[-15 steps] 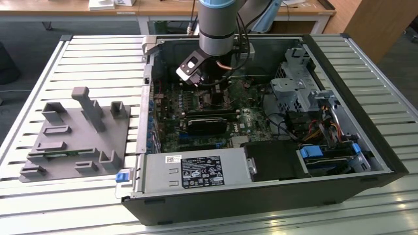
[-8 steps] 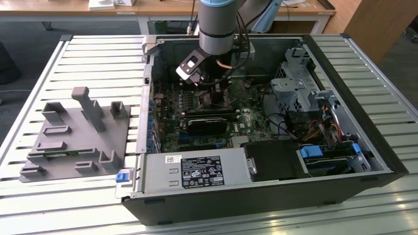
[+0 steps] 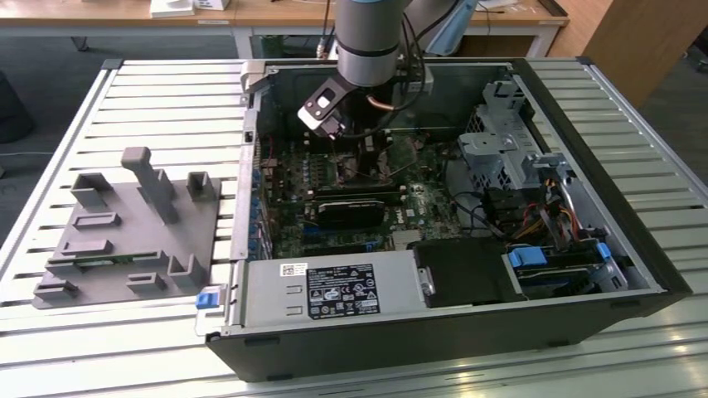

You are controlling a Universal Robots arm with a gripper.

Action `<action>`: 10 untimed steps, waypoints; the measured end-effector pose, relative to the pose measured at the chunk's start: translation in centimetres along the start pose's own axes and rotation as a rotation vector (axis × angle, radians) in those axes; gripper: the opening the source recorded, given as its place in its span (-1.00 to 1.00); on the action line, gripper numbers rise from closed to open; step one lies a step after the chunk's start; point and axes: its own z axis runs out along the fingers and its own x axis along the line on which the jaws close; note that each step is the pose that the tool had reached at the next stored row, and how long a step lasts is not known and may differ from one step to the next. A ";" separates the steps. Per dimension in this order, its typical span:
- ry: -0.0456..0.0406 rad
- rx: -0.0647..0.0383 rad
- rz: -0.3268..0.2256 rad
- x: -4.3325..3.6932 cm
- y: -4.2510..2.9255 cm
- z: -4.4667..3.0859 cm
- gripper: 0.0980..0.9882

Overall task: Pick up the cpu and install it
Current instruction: 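Place the cpu into insertion slot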

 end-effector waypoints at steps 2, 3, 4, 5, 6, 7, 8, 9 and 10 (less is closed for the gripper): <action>0.0000 0.000 0.000 0.00 0.01 -0.19 0.00; 0.0000 0.000 0.000 0.00 0.01 -0.26 -0.15; 0.0000 0.000 0.000 0.00 0.01 -0.33 -0.28; 0.0000 0.000 0.000 0.00 0.01 -0.38 -0.28; 0.0001 0.000 0.000 0.00 0.01 -0.42 -0.41; 0.0000 0.000 0.000 0.00 0.01 -0.46 -0.54; 0.0000 0.000 0.000 0.00 0.01 -0.50 -0.54; 0.0000 0.000 0.000 0.00 0.02 -0.55 -0.67; 0.0000 0.000 0.000 0.00 0.02 -0.59 -0.81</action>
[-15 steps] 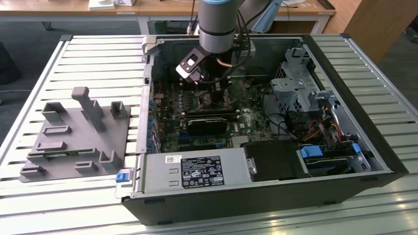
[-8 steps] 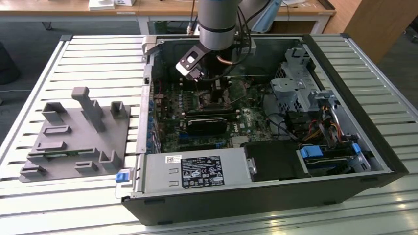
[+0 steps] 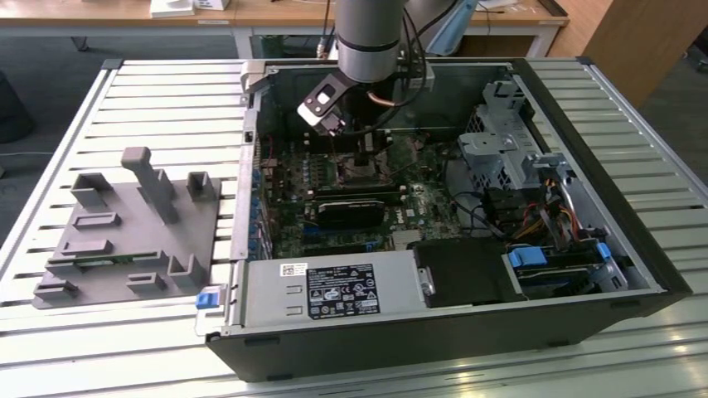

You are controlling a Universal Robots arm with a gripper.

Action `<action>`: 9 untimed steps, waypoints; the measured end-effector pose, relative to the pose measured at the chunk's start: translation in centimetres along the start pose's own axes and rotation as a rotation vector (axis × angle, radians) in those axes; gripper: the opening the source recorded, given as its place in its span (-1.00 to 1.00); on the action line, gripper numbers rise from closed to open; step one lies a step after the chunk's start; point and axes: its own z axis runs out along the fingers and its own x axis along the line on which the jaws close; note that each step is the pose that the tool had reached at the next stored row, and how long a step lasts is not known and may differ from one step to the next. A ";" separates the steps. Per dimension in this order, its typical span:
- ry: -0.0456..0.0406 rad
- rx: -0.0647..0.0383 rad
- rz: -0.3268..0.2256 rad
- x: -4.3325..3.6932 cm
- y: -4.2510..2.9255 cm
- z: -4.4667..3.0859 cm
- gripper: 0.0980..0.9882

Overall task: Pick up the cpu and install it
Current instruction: 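Place the cpu into insertion slot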

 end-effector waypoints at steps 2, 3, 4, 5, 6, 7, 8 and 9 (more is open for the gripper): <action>0.0000 0.000 0.000 0.00 0.00 -0.12 -0.94; 0.0000 0.000 0.000 0.00 0.01 -0.17 -0.98; 0.0001 0.000 0.000 0.00 0.01 -0.20 -0.98; 0.0001 0.000 0.000 0.00 0.01 -0.23 -0.98; 0.0001 0.000 0.000 0.00 0.01 -0.27 -0.98; 0.0001 0.000 0.000 0.00 0.01 -0.31 -0.98; 0.0001 0.000 0.000 0.01 0.01 -0.35 -0.98; 0.0000 0.000 0.000 0.00 0.01 -0.39 -0.98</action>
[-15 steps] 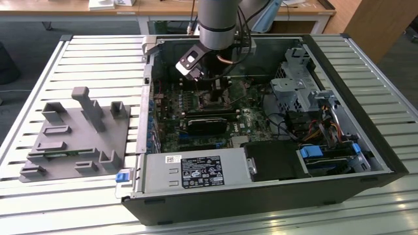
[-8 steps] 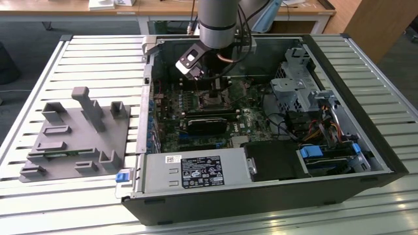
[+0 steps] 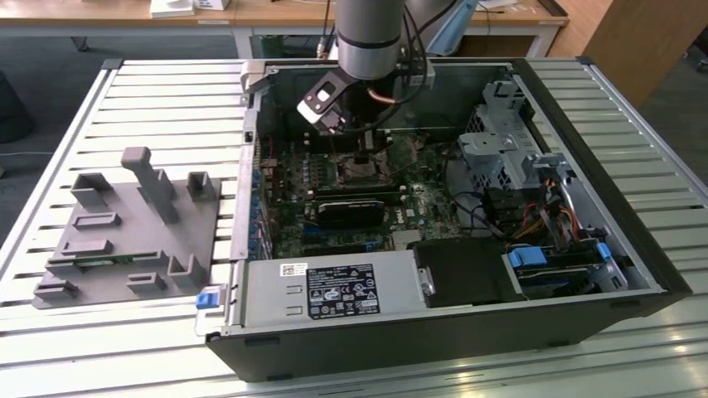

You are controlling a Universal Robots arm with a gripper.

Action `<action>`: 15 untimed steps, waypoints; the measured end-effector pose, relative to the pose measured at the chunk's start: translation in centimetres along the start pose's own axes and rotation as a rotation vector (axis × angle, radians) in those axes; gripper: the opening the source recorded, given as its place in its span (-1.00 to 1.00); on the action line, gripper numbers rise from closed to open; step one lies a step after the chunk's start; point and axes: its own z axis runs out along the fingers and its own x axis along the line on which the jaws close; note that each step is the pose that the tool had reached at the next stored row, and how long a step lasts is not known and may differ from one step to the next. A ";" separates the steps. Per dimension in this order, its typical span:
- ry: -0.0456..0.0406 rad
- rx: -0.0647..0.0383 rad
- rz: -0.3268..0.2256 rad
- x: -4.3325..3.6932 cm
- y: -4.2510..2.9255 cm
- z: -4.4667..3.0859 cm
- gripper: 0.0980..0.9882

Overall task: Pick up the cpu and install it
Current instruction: 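Place the cpu into insertion slot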

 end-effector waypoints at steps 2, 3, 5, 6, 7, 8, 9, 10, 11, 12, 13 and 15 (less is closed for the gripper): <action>0.0000 0.000 0.000 0.00 0.00 -0.09 -0.98; 0.0002 0.000 0.000 0.01 0.01 -0.10 -0.98; 0.0002 0.000 0.000 0.00 0.01 -0.13 -0.98; -0.0002 0.000 0.000 0.00 0.00 -0.19 -0.98; -0.0001 0.000 0.000 0.00 0.00 -0.23 -0.98; 0.0000 0.000 0.000 0.00 0.01 -0.26 -0.98; 0.0001 0.000 0.000 0.00 0.01 -0.29 -0.98; 0.0000 0.000 0.000 0.00 0.01 -0.39 -0.98; 0.0000 0.000 0.000 0.00 0.01 -0.43 -0.98; 0.0000 0.000 0.000 0.01 0.02 -0.46 -0.98; 0.0000 0.000 0.000 0.00 0.01 -0.49 -0.98; 0.0001 0.000 0.000 0.01 0.02 -0.53 -0.98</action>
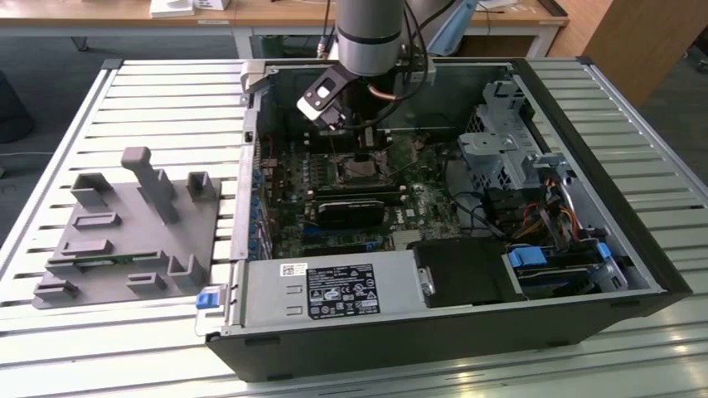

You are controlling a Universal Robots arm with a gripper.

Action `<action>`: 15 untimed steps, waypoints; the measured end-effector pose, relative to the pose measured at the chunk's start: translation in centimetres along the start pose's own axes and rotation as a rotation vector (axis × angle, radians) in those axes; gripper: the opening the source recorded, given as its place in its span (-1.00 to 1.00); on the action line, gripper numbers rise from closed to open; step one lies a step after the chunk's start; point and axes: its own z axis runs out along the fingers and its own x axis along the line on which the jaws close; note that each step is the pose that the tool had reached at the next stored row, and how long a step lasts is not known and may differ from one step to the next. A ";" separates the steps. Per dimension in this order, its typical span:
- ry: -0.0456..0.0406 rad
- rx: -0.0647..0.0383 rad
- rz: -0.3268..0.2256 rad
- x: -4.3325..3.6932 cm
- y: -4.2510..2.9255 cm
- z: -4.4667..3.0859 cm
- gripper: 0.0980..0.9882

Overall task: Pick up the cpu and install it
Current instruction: 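Close the cpu cover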

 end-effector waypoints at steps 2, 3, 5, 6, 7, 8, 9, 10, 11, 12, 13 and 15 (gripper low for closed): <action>0.0000 0.000 0.000 0.00 0.00 -0.03 -0.98; 0.0000 0.000 0.000 0.00 0.00 -0.05 -0.98; -0.0003 0.000 0.000 0.00 0.00 -0.09 -0.98; -0.0003 0.000 0.000 0.00 0.00 -0.12 -0.98; 0.0000 0.000 0.000 0.00 0.00 -0.12 -0.98; 0.0000 0.000 0.000 0.00 0.00 -0.13 -0.98; -0.0001 0.000 0.000 0.00 0.00 -0.15 -0.98; -0.0001 0.000 0.000 0.00 0.01 -0.17 -0.98; -0.0001 0.000 0.000 0.00 0.01 -0.18 -0.98; -0.0001 0.000 0.000 0.00 0.01 -0.20 -0.98; 0.0000 0.000 0.000 0.00 0.01 -0.21 -0.98; -0.0001 0.000 0.000 0.00 0.01 -0.24 -0.98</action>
